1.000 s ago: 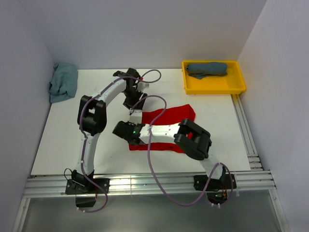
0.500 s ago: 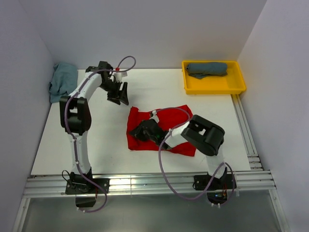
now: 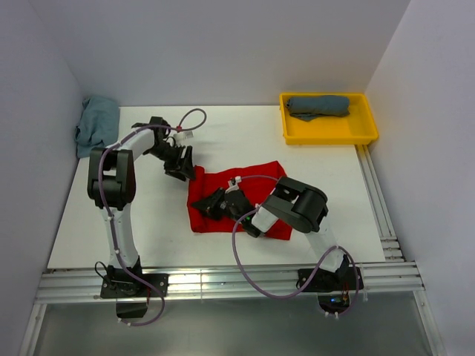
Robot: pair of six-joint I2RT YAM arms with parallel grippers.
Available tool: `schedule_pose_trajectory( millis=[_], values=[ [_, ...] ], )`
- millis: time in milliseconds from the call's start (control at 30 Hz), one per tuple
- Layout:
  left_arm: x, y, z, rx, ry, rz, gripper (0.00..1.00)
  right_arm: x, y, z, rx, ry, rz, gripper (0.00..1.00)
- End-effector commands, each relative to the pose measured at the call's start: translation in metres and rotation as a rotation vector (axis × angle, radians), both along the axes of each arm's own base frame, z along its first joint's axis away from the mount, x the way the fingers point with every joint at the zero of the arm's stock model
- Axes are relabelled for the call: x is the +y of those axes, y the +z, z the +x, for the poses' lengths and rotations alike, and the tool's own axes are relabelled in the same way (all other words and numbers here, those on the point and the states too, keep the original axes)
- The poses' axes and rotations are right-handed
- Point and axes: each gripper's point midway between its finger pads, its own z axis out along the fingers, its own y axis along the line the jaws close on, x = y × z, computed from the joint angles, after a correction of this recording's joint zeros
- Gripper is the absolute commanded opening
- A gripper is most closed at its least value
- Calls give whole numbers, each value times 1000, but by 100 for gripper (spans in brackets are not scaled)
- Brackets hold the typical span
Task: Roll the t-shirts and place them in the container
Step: Roll the tshirt
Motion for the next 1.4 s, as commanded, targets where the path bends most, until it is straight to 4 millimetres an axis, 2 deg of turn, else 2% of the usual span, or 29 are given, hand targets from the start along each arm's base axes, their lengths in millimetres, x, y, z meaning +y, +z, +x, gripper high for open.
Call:
schedule_pose_trajectory(
  millis=[0,133,200,267,300,333,367,400,433,467,500,533,567,600,633,667,700,733,767,800,967,1100,1367],
  values=[
    [-11,3,14,-65,-1,-55,61,-1,24,1,-21,-5,103,16],
    [-19,1,19,-85,8,-24,53,-7,18,-2,-1,-15,102,16],
    [-24,2,20,-97,4,-12,40,-12,15,-3,8,-29,98,20],
    [-29,1,21,-106,6,32,25,-15,18,-4,-4,-32,80,27],
    [-30,2,23,-120,6,55,21,-19,8,-3,12,-41,27,31],
    [-30,3,23,-128,9,82,17,-20,7,-4,9,-40,-6,35],
    [-32,0,23,-144,0,131,9,-20,18,-2,-8,-45,-18,42],
    [-33,0,22,-145,-7,155,7,-25,5,-5,4,-33,-110,45],
    [-37,-1,19,-148,-18,179,4,-29,6,0,-11,-62,-156,48],
    [-33,-4,20,-156,-18,226,1,-24,25,5,-43,-72,-164,52],
    [-33,-5,18,-151,-22,247,0,-34,6,1,-22,-61,-299,54],
    [-32,-5,18,-158,-24,270,0,-40,7,7,-38,-101,-364,55],
    [-34,-6,16,-162,-35,290,0,-33,27,10,-86,-101,-393,57],
    [-31,-7,19,-173,-35,326,0,-45,13,3,-54,-96,-511,59],
    [-33,-8,16,-168,-47,344,0,-50,17,8,-78,-136,-565,59],
    [-33,-7,16,-170,-49,358,0,-44,35,14,-118,-141,-585,60],
    [-32,-7,20,-179,-48,379,0,-52,28,5,-110,-132,-682,60],
    [-31,-7,19,-171,-51,391,0,-52,31,4,-123,-139,-724,61],
    [-34,-7,18,-172,-59,398,0,-48,47,14,-161,-181,-751,61],
    [-34,-6,21,-180,-61,413,0,-51,42,5,-174,-151,-832,61],
    [-41,-8,17,-172,-93,451,0,-42,42,7,-209,-130,-1076,58],
    [-43,-10,17,-166,-99,468,0,-41,42,9,-240,-143,-1174,57],
    [-48,-8,18,-160,-107,471,4,-25,37,14,-318,-91,-1214,53]
  ],
)
